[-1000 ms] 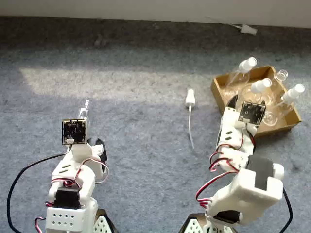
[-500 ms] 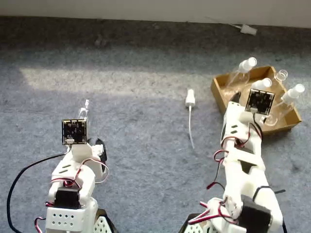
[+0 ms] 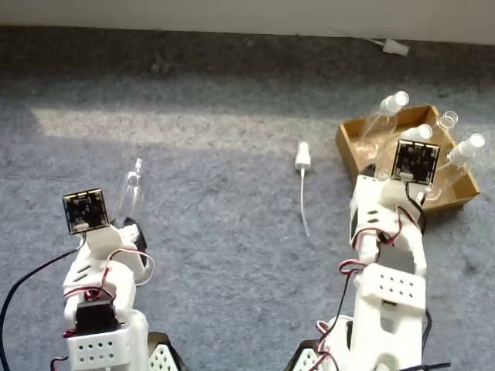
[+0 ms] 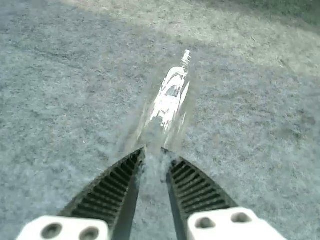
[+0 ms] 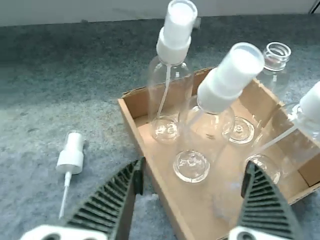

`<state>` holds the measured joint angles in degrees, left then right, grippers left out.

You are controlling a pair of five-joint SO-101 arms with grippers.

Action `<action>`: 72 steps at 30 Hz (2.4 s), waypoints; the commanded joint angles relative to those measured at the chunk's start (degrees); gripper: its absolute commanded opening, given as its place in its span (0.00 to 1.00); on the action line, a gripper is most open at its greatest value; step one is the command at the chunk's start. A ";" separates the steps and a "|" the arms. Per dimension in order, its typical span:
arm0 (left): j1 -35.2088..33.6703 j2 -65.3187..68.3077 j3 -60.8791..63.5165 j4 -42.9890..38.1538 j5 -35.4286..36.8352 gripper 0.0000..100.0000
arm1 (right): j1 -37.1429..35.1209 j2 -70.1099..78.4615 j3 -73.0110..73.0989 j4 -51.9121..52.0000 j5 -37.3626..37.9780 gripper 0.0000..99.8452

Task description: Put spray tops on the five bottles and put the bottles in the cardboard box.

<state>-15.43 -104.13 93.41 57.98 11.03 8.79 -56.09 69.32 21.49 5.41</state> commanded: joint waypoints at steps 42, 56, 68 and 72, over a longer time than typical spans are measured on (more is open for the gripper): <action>-56.31 -0.75 3.65 11.43 -19.96 0.01 | -46.11 36.09 -68.53 59.47 -21.36 0.27; -61.85 -0.48 3.65 17.05 -20.04 0.01 | -54.55 65.89 -96.22 61.49 -24.53 0.27; -61.85 -0.40 3.65 17.32 -20.04 0.01 | -56.66 81.98 -109.67 61.05 -31.82 0.27; -61.85 -0.40 3.65 17.41 -20.04 0.01 | -57.01 85.67 -110.64 58.59 -36.57 0.27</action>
<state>-76.44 -104.22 95.87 74.95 -8.48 -47.47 29.89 -37.23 82.59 -27.74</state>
